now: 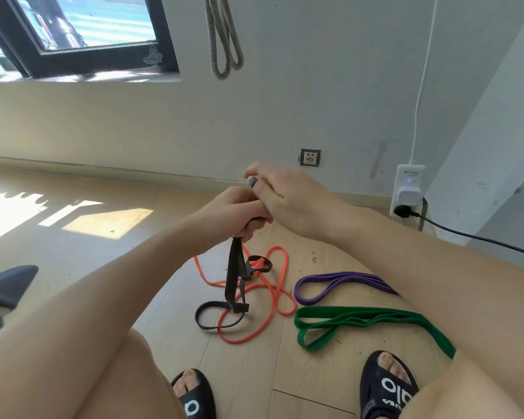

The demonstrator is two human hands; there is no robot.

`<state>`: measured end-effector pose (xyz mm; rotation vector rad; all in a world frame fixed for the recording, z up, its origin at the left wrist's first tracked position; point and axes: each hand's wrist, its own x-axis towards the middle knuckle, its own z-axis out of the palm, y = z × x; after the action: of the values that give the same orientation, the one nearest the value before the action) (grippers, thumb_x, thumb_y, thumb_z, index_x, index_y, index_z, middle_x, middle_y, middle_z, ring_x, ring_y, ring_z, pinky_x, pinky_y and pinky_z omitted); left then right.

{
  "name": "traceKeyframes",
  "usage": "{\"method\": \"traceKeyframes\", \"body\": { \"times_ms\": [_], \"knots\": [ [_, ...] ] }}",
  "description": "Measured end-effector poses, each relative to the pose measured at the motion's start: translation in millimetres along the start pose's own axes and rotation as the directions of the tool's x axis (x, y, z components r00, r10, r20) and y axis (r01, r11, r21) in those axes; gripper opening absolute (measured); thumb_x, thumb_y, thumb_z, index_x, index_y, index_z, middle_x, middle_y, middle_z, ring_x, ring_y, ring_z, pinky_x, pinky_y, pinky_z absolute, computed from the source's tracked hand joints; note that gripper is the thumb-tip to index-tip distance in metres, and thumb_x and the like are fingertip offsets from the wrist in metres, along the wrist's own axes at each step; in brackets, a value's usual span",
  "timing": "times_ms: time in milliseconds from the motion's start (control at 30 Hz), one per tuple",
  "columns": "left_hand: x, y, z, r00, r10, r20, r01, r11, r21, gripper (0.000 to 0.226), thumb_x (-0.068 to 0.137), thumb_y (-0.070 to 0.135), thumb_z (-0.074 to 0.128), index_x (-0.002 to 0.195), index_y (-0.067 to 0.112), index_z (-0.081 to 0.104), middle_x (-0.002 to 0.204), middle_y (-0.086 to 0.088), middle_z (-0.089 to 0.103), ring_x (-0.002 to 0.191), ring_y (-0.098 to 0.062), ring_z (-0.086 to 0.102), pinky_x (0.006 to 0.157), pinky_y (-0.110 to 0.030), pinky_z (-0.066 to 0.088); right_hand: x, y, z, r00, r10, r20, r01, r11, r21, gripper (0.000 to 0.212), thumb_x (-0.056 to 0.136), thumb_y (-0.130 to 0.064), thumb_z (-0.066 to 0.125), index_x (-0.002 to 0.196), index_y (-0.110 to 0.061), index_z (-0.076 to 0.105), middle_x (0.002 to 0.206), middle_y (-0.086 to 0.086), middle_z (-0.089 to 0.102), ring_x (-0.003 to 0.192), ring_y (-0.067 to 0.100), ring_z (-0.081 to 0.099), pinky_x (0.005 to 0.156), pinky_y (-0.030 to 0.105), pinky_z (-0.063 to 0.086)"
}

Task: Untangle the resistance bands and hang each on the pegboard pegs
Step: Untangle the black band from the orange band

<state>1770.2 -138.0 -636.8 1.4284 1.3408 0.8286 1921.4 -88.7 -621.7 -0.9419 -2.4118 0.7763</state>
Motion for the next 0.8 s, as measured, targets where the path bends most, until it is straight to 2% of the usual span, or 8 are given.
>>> {"method": "traceKeyframes", "body": {
  "times_ms": [100,200,333,467,567,667,733,800],
  "knots": [
    [-0.6,-3.3,-1.6,1.0,0.007,0.022,-0.007,1.0,0.007,0.017,0.085,0.024,0.056,0.077,0.009,0.059,0.058,0.0,0.044,0.055,-0.017,0.036,0.061,-0.029,0.042,3.1,7.0,6.4,0.981,0.173,0.083,-0.179,0.981,0.068,0.038,0.108,-0.046,0.034,0.087,-0.023,0.056,0.07,-0.003,0.065,0.061,0.009,0.06,0.061,0.029,0.042],
    [0.8,-7.2,-6.5,0.998,-0.005,0.069,0.009,0.998,-0.058,0.021,0.09,0.027,0.055,0.084,0.008,0.06,0.065,-0.003,0.053,0.068,-0.021,0.055,0.081,-0.034,0.054,13.1,9.7,0.0,0.981,0.193,-0.003,-0.192,0.98,0.048,0.023,0.102,-0.041,0.055,0.098,-0.02,0.065,0.077,-0.009,0.063,0.073,0.009,0.059,0.062,0.027,0.04],
    [1.5,-10.3,-12.9,0.998,0.033,0.051,-0.031,0.999,-0.03,0.033,0.108,0.035,0.041,0.092,0.013,0.059,0.077,-0.003,0.064,0.09,-0.024,0.065,0.089,-0.027,0.051,22.2,5.2,-16.3,0.942,0.284,-0.178,-0.196,0.898,0.394,0.018,0.095,-0.034,0.068,0.099,-0.017,0.066,0.071,-0.004,0.06,0.051,0.01,0.049,0.051,0.026,0.04],
    [-0.1,-16.8,-16.6,0.998,0.029,-0.058,-0.023,0.995,0.099,0.03,0.111,0.026,0.039,0.097,0.01,0.061,0.081,-0.005,0.062,0.082,-0.02,0.061,0.093,-0.04,0.051,22.9,19.5,-37.6,0.84,0.447,-0.306,-0.193,0.775,0.602,0.021,0.095,-0.033,0.069,0.094,-0.013,0.062,0.071,0.004,0.058,0.048,0.015,0.046,0.048,0.033,0.04],
    [0.7,-12.4,-16.5,0.991,0.037,-0.128,-0.02,0.991,0.131,0.035,0.11,0.03,0.041,0.091,0.01,0.062,0.067,0.001,0.051,0.065,-0.015,0.048,0.077,-0.036,0.046,19.4,44.7,-43.7,0.851,0.413,-0.324,-0.287,0.882,0.373,0.023,0.095,-0.034,0.068,0.092,-0.012,0.062,0.065,0.001,0.06,0.049,0.015,0.05,0.048,0.028,0.04],
    [-2.1,-7.7,-15.5,0.985,0.059,-0.163,-0.038,0.991,0.129,0.039,0.108,0.039,0.046,0.087,0.011,0.062,0.061,0.005,0.041,0.056,-0.012,0.036,0.064,-0.03,0.038,15.0,62.1,-34.1,0.9,0.4,-0.172,-0.397,0.916,0.054,0.02,0.096,-0.034,0.064,0.091,-0.016,0.063,0.065,-0.002,0.063,0.051,0.01,0.057,0.051,0.026,0.041],
    [-4.4,-6.1,-14.3,0.978,0.097,-0.187,-0.066,0.984,0.167,0.037,0.106,0.039,0.05,0.081,0.014,0.061,0.058,0.009,0.04,0.052,-0.01,0.035,0.057,-0.027,0.035,12.5,62.7,-22.7,0.914,0.399,-0.073,-0.401,0.916,-0.022,0.012,0.099,-0.03,0.06,0.1,-0.019,0.062,0.083,-0.003,0.067,0.077,0.013,0.065,0.06,0.026,0.043],
    [-4.9,-5.4,-12.6,0.972,0.125,-0.198,-0.087,0.978,0.192,0.037,0.106,0.037,0.052,0.077,0.016,0.059,0.056,0.011,0.042,0.05,-0.009,0.034,0.053,-0.025,0.033,12.9,53.6,-13.9,0.936,0.342,-0.081,-0.342,0.94,0.015,0.018,0.102,-0.025,0.053,0.115,-0.019,0.062,0.101,-0.003,0.068,0.1,0.019,0.063,0.076,0.029,0.045]
  ]
}}
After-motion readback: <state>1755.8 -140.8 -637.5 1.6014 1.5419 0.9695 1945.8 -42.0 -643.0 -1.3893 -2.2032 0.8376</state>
